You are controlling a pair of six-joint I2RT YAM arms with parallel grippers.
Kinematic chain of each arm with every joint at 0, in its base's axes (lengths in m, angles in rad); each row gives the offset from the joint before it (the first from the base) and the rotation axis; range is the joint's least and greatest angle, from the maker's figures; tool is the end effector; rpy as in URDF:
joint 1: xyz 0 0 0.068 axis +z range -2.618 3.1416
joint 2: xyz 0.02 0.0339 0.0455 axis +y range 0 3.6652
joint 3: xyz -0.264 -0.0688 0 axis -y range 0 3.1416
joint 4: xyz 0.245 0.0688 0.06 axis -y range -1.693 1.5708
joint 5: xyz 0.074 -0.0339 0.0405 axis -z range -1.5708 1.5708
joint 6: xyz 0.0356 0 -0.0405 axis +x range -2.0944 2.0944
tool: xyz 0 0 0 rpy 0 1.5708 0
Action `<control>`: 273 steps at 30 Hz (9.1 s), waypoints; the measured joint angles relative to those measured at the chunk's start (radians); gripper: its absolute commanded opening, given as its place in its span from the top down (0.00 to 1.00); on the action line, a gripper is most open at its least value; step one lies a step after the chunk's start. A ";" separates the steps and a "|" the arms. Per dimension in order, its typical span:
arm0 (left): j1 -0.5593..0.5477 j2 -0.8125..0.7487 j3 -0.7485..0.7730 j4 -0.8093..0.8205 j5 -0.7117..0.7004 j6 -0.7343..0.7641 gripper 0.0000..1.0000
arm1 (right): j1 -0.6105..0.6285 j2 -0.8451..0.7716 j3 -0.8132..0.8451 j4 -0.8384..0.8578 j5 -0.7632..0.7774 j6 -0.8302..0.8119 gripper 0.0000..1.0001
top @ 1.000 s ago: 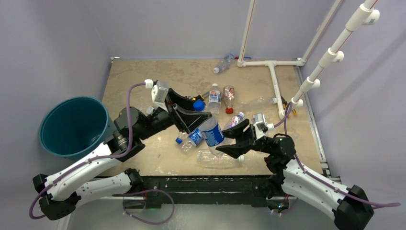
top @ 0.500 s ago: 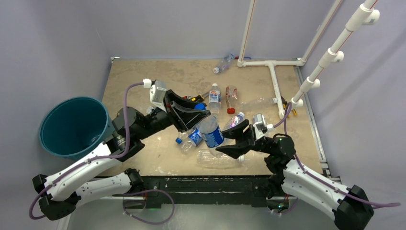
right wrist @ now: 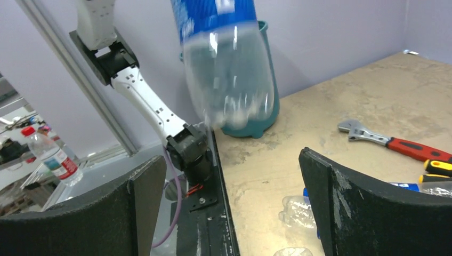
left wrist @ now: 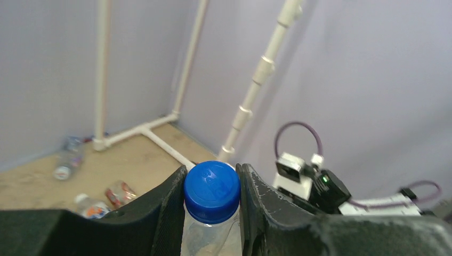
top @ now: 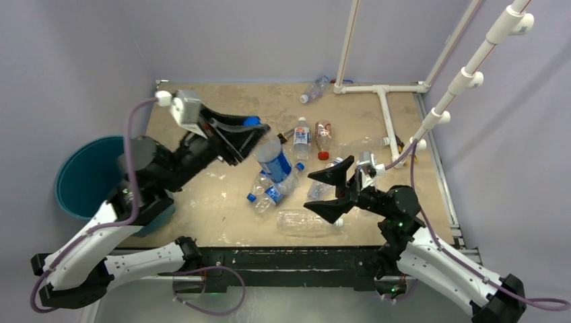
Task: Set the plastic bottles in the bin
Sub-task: Place the plastic bottle in the trash bin, then move the trash bin to the center of the board.
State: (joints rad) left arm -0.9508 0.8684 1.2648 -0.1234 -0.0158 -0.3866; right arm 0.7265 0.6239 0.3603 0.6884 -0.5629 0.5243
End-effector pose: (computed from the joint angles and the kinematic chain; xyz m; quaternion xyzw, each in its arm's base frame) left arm 0.0922 -0.1281 0.4945 0.1622 0.5822 -0.4902 0.6281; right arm 0.1016 0.1157 0.3047 -0.2848 0.4946 0.5946 0.5663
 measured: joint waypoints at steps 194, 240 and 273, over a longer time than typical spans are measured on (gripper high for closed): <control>0.807 0.099 -0.146 -0.755 -0.770 0.048 0.66 | 0.000 -0.081 -0.206 0.022 0.100 0.054 0.01; 0.470 0.900 0.461 -0.115 -0.636 0.586 1.00 | 0.000 -0.024 -0.213 -0.105 0.155 0.008 0.01; 0.339 1.181 0.746 -0.275 -0.576 0.606 0.69 | 0.000 0.076 -0.212 -0.068 0.161 0.006 0.01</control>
State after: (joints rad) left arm -0.6121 2.0499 2.0106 -0.3981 -0.5919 0.2192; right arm 0.7265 0.6994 0.1478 0.6209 -0.4019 0.5308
